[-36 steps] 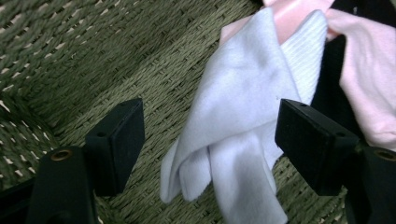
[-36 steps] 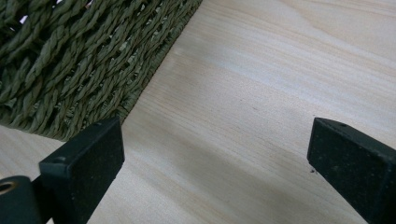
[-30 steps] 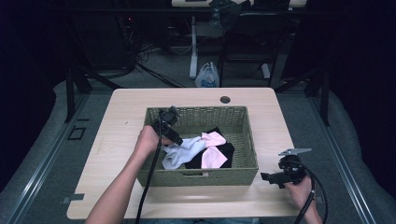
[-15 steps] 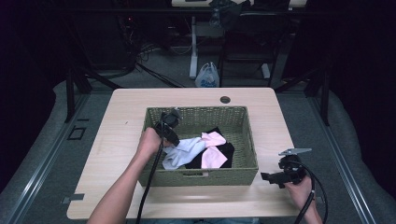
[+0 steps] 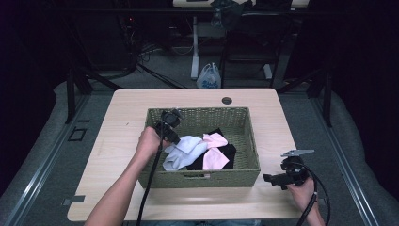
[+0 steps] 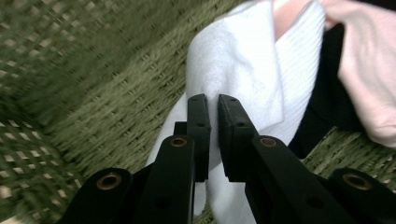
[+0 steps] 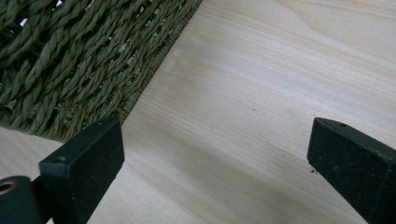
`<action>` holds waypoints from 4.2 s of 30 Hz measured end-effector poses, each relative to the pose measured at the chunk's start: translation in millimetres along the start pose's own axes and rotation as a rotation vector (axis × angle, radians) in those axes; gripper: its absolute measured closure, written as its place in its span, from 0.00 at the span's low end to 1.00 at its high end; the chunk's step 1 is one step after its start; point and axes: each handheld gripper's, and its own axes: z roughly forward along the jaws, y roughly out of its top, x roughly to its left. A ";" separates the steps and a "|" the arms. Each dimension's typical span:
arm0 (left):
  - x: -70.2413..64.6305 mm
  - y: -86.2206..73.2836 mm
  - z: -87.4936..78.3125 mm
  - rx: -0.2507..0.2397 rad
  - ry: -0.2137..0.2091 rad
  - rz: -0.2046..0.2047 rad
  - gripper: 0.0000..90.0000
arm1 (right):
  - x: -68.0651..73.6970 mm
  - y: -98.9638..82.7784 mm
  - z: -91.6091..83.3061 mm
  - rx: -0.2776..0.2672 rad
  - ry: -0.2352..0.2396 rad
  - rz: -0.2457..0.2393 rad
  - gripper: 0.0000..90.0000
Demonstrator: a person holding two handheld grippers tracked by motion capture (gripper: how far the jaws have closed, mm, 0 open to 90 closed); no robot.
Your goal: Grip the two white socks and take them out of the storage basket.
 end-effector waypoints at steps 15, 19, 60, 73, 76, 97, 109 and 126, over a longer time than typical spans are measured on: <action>-2.2 3.4 -42.3 -0.075 -0.011 0.031 0.93 | -0.2 -0.5 -0.1 -0.004 -0.003 0.004 0.04; -1.4 3.7 -51.7 -0.095 -0.011 0.033 0.93 | 0.5 -0.2 -0.7 0.000 -0.005 0.003 0.04; 55.4 -57.2 -146.6 -0.244 0.112 -0.122 0.93 | 0.2 -1.5 -1.4 0.004 -0.006 0.005 0.04; 82.3 -98.7 -144.4 -0.250 0.159 -0.228 0.93 | 0.6 -1.0 -1.1 0.004 -0.006 0.002 0.04; 88.6 -106.6 -141.9 -0.248 0.161 -0.256 0.93 | 0.3 -1.0 -0.8 0.007 -0.010 0.004 0.04; 123.4 -160.2 -87.1 -0.176 0.187 -0.404 0.92 | 0.9 -0.3 0.9 0.007 -0.006 0.003 0.04; 130.8 -183.0 -29.5 -0.109 0.123 -0.462 0.90 | 1.4 -0.2 0.6 0.008 -0.004 0.000 0.04; 119.4 -184.7 -83.6 -0.199 0.154 -0.468 0.18 | 1.2 -0.3 0.2 0.004 0.000 0.002 0.04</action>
